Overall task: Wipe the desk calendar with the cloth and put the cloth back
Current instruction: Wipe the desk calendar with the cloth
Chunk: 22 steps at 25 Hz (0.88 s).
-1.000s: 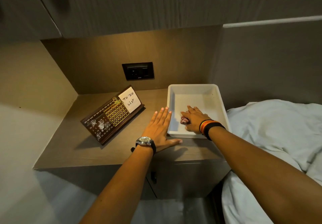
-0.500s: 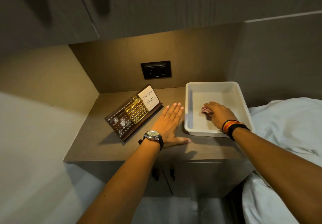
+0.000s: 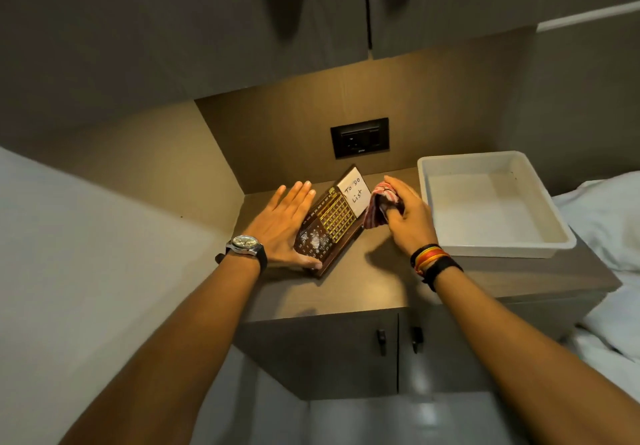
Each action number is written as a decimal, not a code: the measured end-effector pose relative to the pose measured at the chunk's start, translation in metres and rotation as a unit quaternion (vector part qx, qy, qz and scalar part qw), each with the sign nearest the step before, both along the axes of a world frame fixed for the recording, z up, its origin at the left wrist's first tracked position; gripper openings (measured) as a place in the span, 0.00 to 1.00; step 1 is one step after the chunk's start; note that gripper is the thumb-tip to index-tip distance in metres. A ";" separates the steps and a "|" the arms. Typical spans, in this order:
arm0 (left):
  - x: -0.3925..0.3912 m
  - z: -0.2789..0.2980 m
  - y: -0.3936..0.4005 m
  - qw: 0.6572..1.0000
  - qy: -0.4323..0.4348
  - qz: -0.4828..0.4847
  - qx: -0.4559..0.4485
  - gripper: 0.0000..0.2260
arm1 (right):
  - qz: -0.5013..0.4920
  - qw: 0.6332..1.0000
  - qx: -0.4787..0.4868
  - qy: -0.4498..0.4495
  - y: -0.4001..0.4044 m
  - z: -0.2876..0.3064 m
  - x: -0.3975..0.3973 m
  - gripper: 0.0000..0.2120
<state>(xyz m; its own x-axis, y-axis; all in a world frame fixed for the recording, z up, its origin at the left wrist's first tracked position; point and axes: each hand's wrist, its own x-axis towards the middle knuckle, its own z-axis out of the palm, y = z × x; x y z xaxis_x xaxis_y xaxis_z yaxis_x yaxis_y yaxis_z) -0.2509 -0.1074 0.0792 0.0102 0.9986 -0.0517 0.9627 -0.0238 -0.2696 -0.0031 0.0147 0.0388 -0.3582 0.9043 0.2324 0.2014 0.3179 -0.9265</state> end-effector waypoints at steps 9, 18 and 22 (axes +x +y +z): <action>-0.057 -0.009 0.014 0.997 -0.043 -0.027 -0.055 0.73 | 0.038 0.989 -0.108 0.096 -0.075 -0.036 -0.088 0.26; -0.038 -0.021 0.027 0.993 -0.099 -0.056 -0.036 0.69 | -0.039 0.999 -0.014 -0.009 -0.097 -0.054 -0.122 0.31; -0.024 -0.028 0.026 0.988 -0.144 -0.048 -0.017 0.64 | -0.040 0.999 0.017 -0.019 -0.094 -0.052 -0.118 0.29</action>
<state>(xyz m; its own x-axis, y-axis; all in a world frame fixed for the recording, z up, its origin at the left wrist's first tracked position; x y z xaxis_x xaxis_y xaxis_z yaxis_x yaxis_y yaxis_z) -0.2746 -0.0812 0.0514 0.1239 0.9901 -0.0658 0.9922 -0.1230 0.0181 -0.1213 -0.0796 -0.0136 -0.2937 0.9223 0.2514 0.2630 0.3308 -0.9063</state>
